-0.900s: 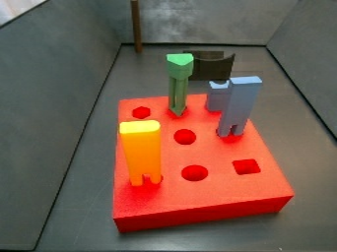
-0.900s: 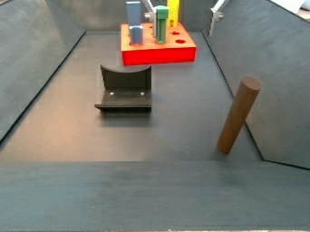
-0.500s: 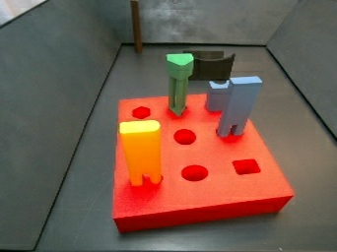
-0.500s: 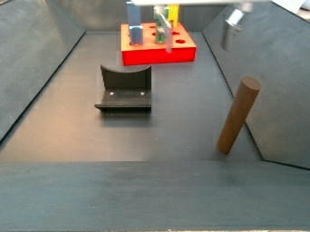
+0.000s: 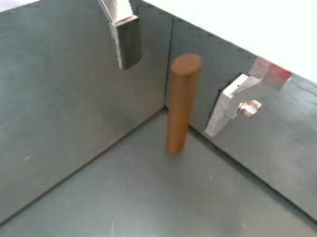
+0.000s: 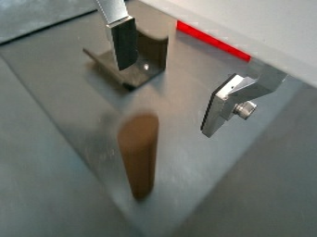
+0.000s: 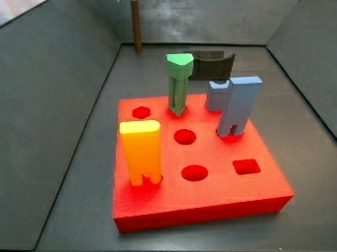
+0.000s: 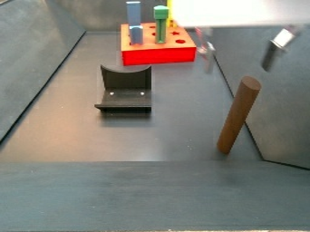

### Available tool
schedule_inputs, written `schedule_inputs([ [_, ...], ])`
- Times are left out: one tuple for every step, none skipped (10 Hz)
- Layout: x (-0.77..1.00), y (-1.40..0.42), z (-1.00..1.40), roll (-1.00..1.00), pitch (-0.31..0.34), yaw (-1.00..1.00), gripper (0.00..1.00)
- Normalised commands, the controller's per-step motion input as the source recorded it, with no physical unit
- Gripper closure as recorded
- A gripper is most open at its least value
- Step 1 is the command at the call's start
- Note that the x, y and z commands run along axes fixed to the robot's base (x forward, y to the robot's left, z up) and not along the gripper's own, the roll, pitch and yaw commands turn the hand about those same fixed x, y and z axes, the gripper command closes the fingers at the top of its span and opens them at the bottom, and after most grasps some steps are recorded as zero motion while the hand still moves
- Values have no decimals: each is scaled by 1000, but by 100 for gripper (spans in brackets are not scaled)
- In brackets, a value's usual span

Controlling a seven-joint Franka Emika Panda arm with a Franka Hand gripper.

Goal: Pick up the oval object. Move up. Move to above the board. Insert the oval object.
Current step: Pick up the oval object.

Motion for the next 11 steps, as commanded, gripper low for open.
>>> schedule_inputs([
  [-71, 371, -240, 101, -50, 217, 0],
  [-9, 374, -234, 159, -20, 271, 0],
  [0, 334, -289, 186, 0, 306, 0],
  [0, 311, -331, 91, -27, 223, 0],
  [-129, 380, -411, -27, -106, 20, 0],
  [-231, 360, -280, -187, -111, 0, 0],
  [-69, 114, -189, -273, -87, -17, 0],
  [-89, 74, -189, -251, -106, -129, 0],
  [-40, 0, -206, -203, -130, -71, 0],
  [0, 0, -149, -107, -74, -69, 0],
  [0, 0, -106, -70, -87, 0, 0],
])
